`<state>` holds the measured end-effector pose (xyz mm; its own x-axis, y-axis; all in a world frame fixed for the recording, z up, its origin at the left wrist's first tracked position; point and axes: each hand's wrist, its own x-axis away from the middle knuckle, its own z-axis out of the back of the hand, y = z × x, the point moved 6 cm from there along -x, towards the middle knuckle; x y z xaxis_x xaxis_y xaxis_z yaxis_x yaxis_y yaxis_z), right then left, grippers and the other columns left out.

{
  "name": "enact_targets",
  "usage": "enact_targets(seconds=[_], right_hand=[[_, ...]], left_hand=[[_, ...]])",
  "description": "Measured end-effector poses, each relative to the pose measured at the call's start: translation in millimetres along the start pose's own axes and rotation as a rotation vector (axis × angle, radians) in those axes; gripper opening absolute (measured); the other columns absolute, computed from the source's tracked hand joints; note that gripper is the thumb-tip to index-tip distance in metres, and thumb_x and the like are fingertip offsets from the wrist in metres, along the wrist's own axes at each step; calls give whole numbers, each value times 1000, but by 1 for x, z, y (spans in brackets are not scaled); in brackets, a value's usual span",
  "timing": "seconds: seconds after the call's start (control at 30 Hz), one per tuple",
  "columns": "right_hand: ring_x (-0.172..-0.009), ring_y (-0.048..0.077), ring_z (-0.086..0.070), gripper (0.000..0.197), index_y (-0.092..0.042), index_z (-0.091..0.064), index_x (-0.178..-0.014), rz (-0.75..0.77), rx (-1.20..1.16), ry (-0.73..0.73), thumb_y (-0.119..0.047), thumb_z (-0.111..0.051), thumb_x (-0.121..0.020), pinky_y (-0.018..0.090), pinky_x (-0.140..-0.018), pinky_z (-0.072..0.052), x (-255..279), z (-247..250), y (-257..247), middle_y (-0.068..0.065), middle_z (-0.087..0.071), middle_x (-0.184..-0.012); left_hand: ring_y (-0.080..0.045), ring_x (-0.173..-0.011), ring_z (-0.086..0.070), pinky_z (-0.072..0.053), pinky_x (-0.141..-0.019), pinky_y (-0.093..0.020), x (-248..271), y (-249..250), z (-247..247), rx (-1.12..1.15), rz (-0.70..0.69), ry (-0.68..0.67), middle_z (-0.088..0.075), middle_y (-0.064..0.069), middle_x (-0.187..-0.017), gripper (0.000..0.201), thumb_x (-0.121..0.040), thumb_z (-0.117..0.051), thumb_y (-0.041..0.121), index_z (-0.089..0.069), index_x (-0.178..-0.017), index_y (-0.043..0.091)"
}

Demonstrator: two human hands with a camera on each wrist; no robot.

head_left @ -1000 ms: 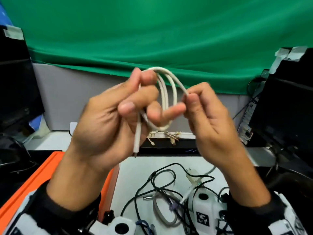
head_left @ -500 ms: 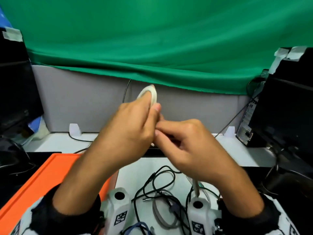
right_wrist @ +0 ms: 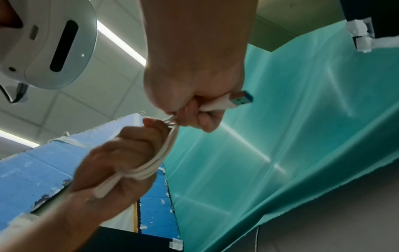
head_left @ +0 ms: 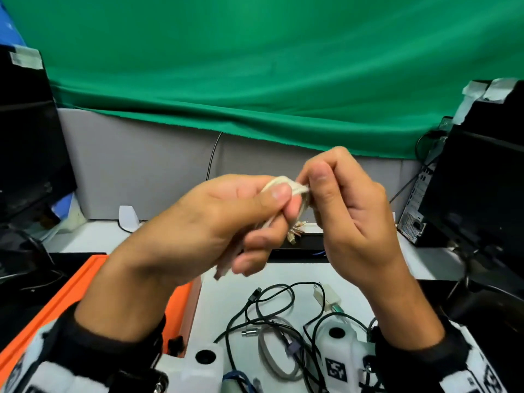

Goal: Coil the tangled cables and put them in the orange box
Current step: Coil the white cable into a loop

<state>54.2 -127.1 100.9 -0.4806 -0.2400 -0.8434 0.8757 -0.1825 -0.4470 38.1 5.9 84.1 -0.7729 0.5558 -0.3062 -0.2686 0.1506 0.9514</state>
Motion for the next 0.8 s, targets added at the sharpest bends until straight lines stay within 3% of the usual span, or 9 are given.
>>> enact_targets(seconds=[0.13,0.23,0.3,0.43,0.5,0.57,0.63,0.73,0.8], right_hand=[[-56,8,-46,22,-18,-57,-97,-134,-6,-42,-24,-41,-109,30,-53,-38,-1,-6,15,-6,-54,-67],[-53,-1,-50,27,-18,-62,-103,-271,-165,-123,-25,-37,-111,12,-52,-36,-1,-15,25,-21,-55,-62],[-53,-3,-50,34,-27,-63,-95,-357,-215,-148,-37,-35,-110,13,-53,-37,3,-25,30,-23,-55,-60],[-82,19,-71,53,-24,-62,-101,-433,-121,-155,-64,-27,-98,47,-75,-56,13,-45,36,-1,-72,-87],[-85,26,-70,54,-20,-61,-102,-440,-110,-115,-62,-27,-98,51,-79,-56,13,-45,37,5,-71,-90],[-78,28,-70,50,-22,-62,-99,-436,-134,-54,-61,-30,-99,53,-74,-57,12,-41,37,6,-72,-85],[-64,18,-67,43,-22,-60,-92,-391,-105,8,-53,-33,-105,44,-66,-58,9,-32,35,4,-72,-74],[-56,4,-53,36,-22,-51,-78,-251,98,62,-38,-36,-108,16,-56,-40,3,-16,27,-11,-58,-59],[-57,2,-48,34,-27,-43,-75,-213,209,77,-35,-38,-107,13,-52,-33,2,-11,21,-13,-45,-55]], left_hand=[[-11,-39,-48,-44,-48,-23,-13,-6,4,321,-70,68,-42,3,-55,23,-102,-41,26,-52,-86,12],[-5,-37,-28,-30,-43,-20,-18,-10,10,498,-83,41,-33,9,-54,24,-103,-38,25,-51,-86,14],[-7,-37,-19,-21,-42,-21,-23,-17,12,607,-74,40,-24,9,-53,27,-102,-40,26,-53,-81,16],[-9,-34,-15,-14,-40,-24,-32,-34,11,724,-72,61,-19,9,-46,31,-98,-44,31,-51,-71,19],[-9,-33,-16,-17,-39,-23,-34,-36,11,713,-78,82,-20,9,-45,32,-99,-45,33,-51,-70,20],[-8,-32,-24,-26,-39,-20,-34,-33,8,619,-85,149,-24,9,-43,33,-100,-43,35,-49,-72,19],[-10,-38,-41,-39,-45,-22,-33,-28,8,428,-102,267,-35,4,-45,33,-100,-44,37,-50,-75,16],[-15,-61,-56,-50,-60,-28,-23,-14,16,-230,-219,462,-56,-2,-66,34,-101,-46,41,-56,-84,13],[-16,-65,-60,-52,-64,-35,-16,-5,16,-676,-238,504,-63,0,-74,35,-104,-40,46,-57,-91,17]])
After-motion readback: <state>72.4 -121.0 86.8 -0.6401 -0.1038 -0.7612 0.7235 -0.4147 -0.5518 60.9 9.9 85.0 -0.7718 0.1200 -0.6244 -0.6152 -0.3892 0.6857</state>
